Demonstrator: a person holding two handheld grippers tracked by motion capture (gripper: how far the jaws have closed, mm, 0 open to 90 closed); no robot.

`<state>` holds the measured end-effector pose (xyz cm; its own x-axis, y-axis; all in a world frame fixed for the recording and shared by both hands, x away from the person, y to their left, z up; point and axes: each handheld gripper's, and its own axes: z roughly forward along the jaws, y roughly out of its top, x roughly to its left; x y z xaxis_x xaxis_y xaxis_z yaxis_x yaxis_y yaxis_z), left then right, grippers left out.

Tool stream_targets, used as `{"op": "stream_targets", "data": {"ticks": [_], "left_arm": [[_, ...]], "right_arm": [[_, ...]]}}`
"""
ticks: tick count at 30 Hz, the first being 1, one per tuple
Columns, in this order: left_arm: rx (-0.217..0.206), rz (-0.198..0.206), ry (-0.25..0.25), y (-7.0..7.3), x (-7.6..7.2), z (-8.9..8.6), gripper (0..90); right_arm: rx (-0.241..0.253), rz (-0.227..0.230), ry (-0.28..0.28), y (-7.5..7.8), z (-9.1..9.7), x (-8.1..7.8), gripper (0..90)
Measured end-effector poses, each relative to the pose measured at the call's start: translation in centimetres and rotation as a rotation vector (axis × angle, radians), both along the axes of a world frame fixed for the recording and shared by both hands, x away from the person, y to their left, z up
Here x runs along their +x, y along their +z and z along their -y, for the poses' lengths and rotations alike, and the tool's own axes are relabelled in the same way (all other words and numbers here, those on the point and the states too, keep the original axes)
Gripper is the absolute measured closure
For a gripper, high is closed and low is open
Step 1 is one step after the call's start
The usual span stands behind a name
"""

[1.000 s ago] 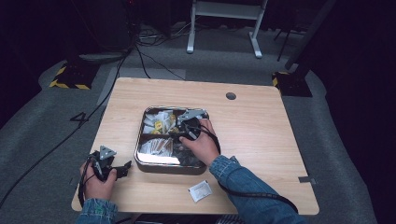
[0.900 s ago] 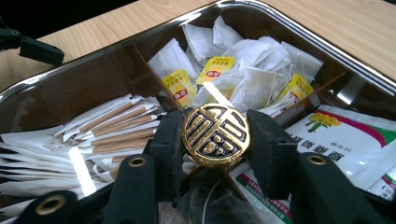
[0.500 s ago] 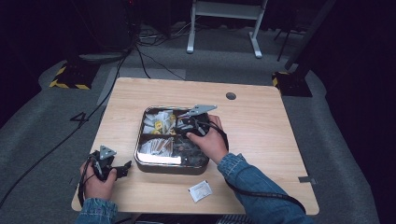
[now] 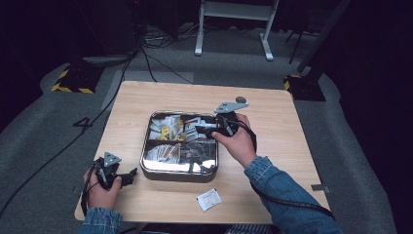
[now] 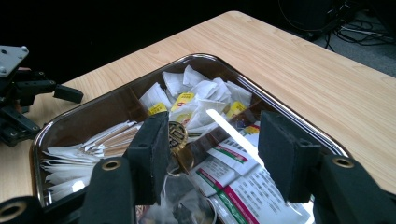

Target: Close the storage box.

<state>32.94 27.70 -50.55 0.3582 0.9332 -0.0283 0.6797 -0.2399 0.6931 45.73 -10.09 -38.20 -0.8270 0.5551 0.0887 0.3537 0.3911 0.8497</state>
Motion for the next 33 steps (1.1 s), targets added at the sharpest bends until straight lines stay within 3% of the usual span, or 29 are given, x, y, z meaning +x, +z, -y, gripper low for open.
{"op": "stream_targets", "data": {"ticks": [16,33], "left_arm": [[-0.001,0.001,0.000,0.0,-0.1,0.0,16.3],[0.001,-0.002,0.002,0.0,-0.3,0.0,16.3]], "right_arm": [[-0.019,0.020,-0.035,1.2,5.0,-0.6,42.5],[-0.025,0.018,-0.129,0.2,11.9,-1.3,40.8]]}}
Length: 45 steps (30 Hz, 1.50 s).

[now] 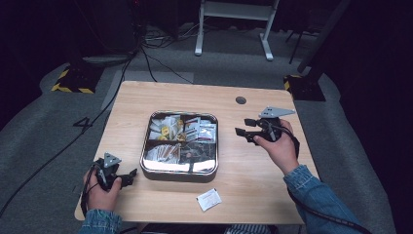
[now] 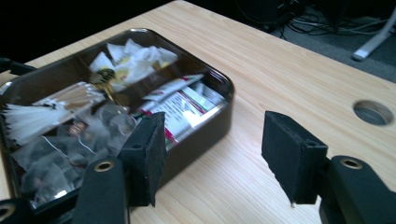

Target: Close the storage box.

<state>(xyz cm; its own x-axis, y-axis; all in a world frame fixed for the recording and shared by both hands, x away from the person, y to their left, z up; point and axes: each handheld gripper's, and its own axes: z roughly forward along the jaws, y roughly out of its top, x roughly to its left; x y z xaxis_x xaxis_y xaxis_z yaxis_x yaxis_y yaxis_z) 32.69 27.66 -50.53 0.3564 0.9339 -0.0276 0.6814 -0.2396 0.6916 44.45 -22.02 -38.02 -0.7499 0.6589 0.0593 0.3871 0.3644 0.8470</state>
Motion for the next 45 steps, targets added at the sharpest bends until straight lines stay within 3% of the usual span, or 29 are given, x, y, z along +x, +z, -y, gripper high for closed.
{"op": "stream_targets", "data": {"ticks": [20,25,32,45], "left_arm": [[0.000,0.000,-0.002,0.0,0.0,0.0,16.3],[0.000,0.000,-0.002,0.0,0.0,0.0,16.3],[-0.001,-0.001,-0.002,0.0,0.0,0.0,16.2],[-0.001,-0.001,-0.008,0.0,0.1,0.0,15.7]], "right_arm": [[-0.012,-0.050,-0.069,-3.3,5.7,-0.5,39.4],[0.057,-0.070,-0.107,-5.2,7.4,-0.7,39.6],[0.079,-0.098,-0.160,-7.8,9.7,-0.8,39.7],[-0.015,-0.121,-0.183,-10.4,11.0,-1.0,39.0]]}}
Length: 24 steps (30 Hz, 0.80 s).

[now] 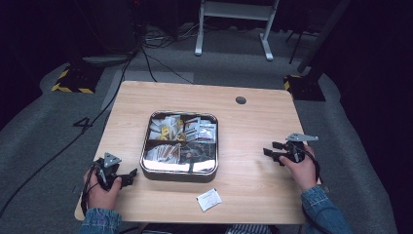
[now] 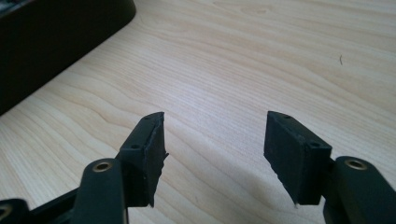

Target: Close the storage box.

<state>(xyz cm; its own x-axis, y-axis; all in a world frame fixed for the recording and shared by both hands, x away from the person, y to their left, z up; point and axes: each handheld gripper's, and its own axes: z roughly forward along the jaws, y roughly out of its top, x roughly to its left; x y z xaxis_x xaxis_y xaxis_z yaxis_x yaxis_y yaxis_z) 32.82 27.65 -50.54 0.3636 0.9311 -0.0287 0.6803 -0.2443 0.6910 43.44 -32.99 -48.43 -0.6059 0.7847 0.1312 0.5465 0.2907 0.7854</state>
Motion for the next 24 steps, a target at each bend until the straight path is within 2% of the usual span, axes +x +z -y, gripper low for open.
{"op": "stream_targets", "data": {"ticks": [7,12,14,17,19,24], "left_arm": [[-0.002,-0.001,0.000,0.0,0.1,0.0,15.3],[0.000,-0.002,-0.004,0.0,0.1,0.0,15.2],[0.001,0.002,-0.002,0.0,0.1,0.0,15.1],[0.002,0.001,-0.003,0.0,0.1,0.0,15.1],[0.002,0.001,-0.004,0.0,0.1,0.0,15.1],[0.002,0.001,-0.003,0.0,0.1,0.1,15.1]], "right_arm": [[-0.050,-0.008,0.026,-1.1,-0.1,-0.2,37.0],[-0.110,0.012,0.037,-1.5,-0.2,-0.4,33.3],[-0.123,0.006,0.041,-1.7,-0.3,-0.4,30.7],[-0.144,0.028,0.049,-1.9,-0.4,-0.4,24.6],[-0.160,0.025,0.049,-2.0,-0.5,-0.4,15.5],[-0.165,0.017,0.052,-2.0,-0.6,-0.3,13.4]]}}
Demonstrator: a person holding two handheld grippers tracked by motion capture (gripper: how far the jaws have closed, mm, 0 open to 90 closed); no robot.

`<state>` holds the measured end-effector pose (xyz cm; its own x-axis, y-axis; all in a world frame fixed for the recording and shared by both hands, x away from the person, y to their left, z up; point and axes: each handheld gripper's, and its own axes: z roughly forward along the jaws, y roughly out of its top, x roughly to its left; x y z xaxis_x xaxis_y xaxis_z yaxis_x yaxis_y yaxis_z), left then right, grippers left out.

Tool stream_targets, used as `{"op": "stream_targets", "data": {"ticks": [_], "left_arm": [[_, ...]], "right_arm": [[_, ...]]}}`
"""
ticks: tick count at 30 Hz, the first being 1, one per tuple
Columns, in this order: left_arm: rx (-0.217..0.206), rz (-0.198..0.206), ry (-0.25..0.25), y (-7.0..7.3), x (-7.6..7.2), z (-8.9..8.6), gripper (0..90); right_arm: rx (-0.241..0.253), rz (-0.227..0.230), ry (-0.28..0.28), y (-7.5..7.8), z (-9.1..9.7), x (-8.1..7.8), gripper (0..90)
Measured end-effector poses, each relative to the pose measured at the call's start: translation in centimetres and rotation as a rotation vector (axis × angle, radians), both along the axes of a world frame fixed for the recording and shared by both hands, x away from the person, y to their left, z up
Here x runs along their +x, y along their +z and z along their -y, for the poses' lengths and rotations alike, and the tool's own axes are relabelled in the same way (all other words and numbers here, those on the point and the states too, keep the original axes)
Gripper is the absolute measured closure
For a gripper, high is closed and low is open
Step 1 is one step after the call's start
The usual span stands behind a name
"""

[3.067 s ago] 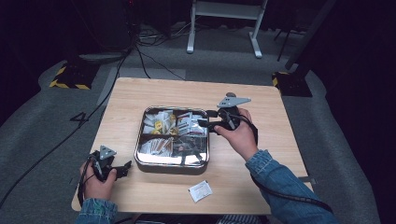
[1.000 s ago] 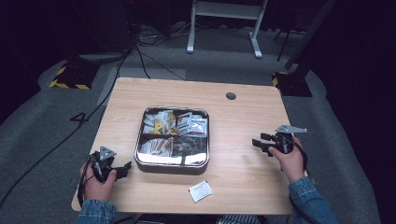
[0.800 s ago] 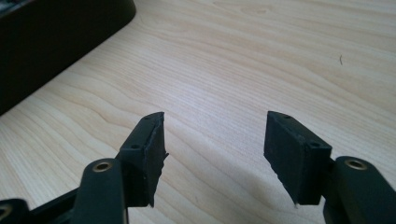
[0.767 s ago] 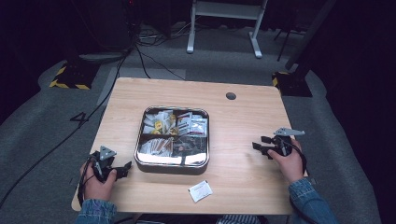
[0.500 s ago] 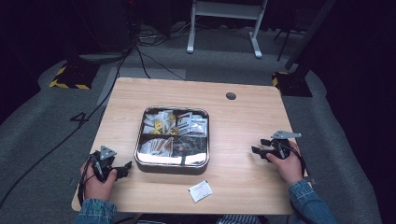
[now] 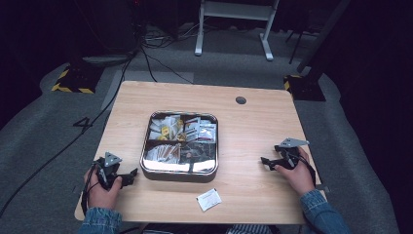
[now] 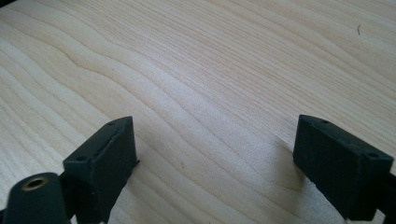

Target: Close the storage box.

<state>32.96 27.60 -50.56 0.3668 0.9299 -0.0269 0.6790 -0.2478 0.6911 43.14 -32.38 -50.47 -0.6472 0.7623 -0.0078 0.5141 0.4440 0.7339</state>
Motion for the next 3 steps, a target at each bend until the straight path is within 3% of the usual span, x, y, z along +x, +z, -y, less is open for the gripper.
{"op": "stream_targets", "data": {"ticks": [3], "left_arm": [[0.000,0.000,0.000,0.00,0.00,0.00,15.0]], "right_arm": [[0.000,0.000,0.000,0.00,0.00,0.00,13.4]]}}
